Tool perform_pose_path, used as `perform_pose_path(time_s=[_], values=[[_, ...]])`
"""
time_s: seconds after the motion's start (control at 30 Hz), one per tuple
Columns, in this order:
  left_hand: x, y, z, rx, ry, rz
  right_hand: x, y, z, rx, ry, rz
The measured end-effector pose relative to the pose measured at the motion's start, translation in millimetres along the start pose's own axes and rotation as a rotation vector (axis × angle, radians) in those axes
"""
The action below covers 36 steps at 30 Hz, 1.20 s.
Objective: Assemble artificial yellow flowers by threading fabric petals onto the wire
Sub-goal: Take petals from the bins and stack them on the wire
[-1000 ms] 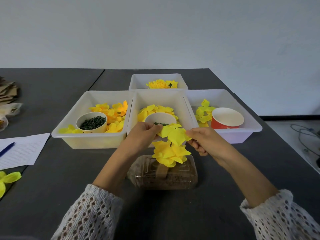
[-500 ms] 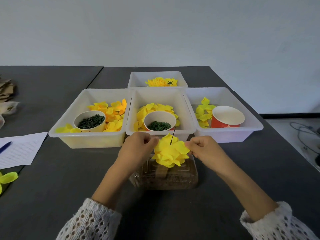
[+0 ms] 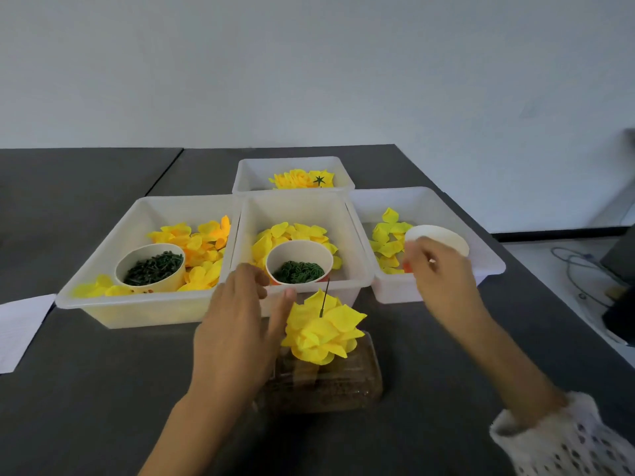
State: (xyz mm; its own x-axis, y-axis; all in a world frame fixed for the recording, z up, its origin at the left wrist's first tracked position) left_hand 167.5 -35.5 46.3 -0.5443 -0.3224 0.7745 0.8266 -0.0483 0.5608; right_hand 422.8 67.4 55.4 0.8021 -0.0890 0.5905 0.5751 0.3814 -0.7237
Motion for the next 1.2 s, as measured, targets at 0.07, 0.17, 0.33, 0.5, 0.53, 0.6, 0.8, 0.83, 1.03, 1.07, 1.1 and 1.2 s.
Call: perform_pose_path(time_s=[0.07,0.17,0.33,0.5,0.53,0.6,0.8,0.83,1.03,1.07,1.1,1.2], values=[[9,19,-4,-0.210,0.011,0.090,24,22,44,-0.047,0.135,-0.139],[-1,34,-14,-0.397,-0.160,0.187,20,76,106,-0.319,-0.135,-0.507],[-32,20,-21,-0.427,-0.324,0.326,-17,105,126,-0.430,-0.843,-0.945],[-46,8,-26,-0.485,-0.300,0.315,-22,120,129,-0.355,-0.844,-0.939],[-48,7,-27,-0.488,-0.285,0.314,-21,122,130,-0.356,-0.844,-0.916],[-50,6,-27,-0.487,-0.255,0.300,-19,123,130,-0.349,-0.832,-0.873],[-48,11,-25,-0.448,-0.235,0.238,1,116,136,-0.285,-0.673,-0.649],[-48,11,-24,-0.436,-0.238,0.227,4,115,135,-0.284,-0.659,-0.620],[-48,12,-25,-0.385,-0.278,0.190,23,102,136,-0.142,-0.313,-0.707],[-49,11,-25,-0.380,-0.280,0.186,25,103,136,-0.156,-0.320,-0.689],[-50,10,-25,-0.376,-0.280,0.181,24,107,135,-0.190,-0.379,-0.715],[-51,10,-27,-0.360,-0.290,0.164,10,129,119,-0.355,-0.722,-0.857]])
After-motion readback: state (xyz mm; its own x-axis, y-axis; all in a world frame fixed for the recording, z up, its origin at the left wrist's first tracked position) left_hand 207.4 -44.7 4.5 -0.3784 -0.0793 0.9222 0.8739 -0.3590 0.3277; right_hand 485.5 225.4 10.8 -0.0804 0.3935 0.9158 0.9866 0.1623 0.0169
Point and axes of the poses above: each hand's wrist, its own z-axis towards the middle knuckle, its own x-axis out of the back of the hand, y = z × x, the point moved 5 cm from there along z, towards the middle knuckle, and after that the axes turned 9 degrees about -y, right-handed, at the moved point
